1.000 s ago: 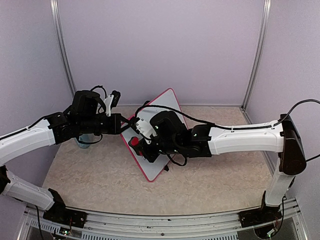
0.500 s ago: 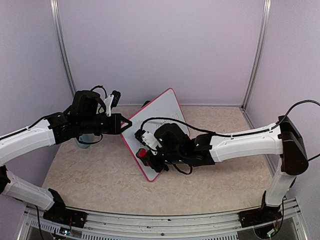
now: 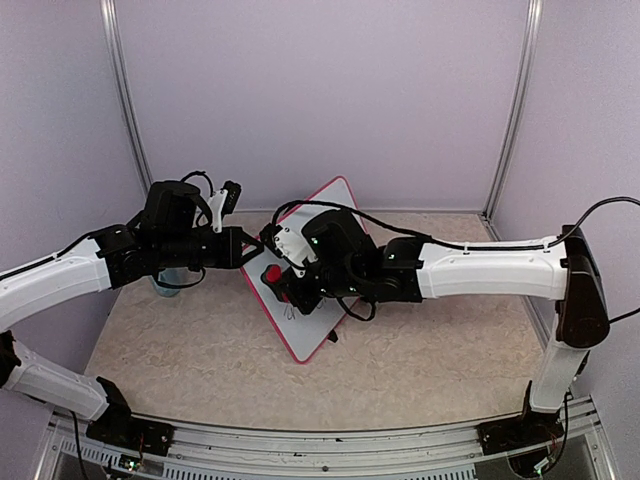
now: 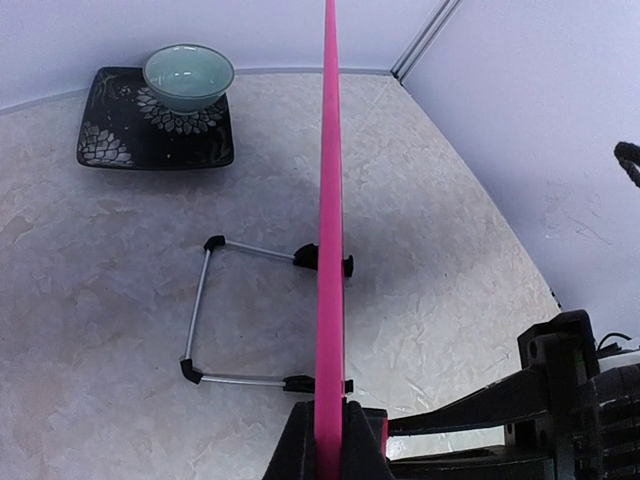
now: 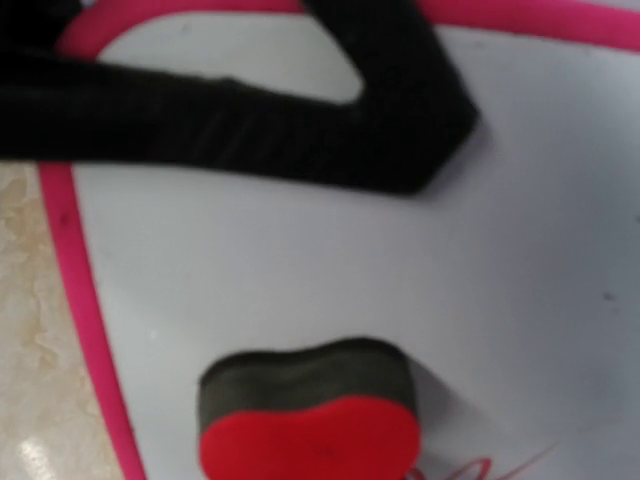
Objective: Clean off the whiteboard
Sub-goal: Erase the whiteboard at the center of the board.
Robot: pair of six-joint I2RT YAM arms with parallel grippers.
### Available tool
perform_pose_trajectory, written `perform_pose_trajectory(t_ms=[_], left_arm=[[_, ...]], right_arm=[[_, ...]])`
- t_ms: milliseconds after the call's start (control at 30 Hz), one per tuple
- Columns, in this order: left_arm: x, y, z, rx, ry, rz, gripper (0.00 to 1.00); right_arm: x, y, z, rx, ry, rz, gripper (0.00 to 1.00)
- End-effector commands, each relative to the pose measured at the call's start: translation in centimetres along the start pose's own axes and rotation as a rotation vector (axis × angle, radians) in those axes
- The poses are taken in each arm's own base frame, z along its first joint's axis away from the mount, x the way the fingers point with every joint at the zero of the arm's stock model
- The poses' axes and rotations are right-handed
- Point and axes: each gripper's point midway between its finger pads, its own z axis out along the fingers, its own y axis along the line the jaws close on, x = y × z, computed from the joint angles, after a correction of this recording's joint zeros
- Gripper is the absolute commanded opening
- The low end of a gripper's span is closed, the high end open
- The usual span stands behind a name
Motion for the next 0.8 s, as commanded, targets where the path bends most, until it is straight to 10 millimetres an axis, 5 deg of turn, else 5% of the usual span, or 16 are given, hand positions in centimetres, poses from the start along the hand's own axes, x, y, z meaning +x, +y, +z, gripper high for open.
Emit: perform_pose_trajectory(t_ms=[0,267,400,767], left_arm=[[0.4,-0.9,0.7,0.035,0.004,-0.011,0.00],[0.0,-1.2,0.8,0.039,0.003,0.002,0.00],[0.0,-1.2,0.9,0.039,0.003,0.002,0.00],[0.5,-1.0,0.6,0.039,0.006,-0.011,0.00]], right_arm=[[2.1,-1.2,1.7,0.030,0.026,0.018,0.00],[8.3,-1.7,1.4,0.041,0.131,0.064,0.00],[9.2,-1.9,1.1,0.040,0.139,0.084,0.00],[0.1,-2.6,1.1,0.057,-0.013,0.008,0.00]])
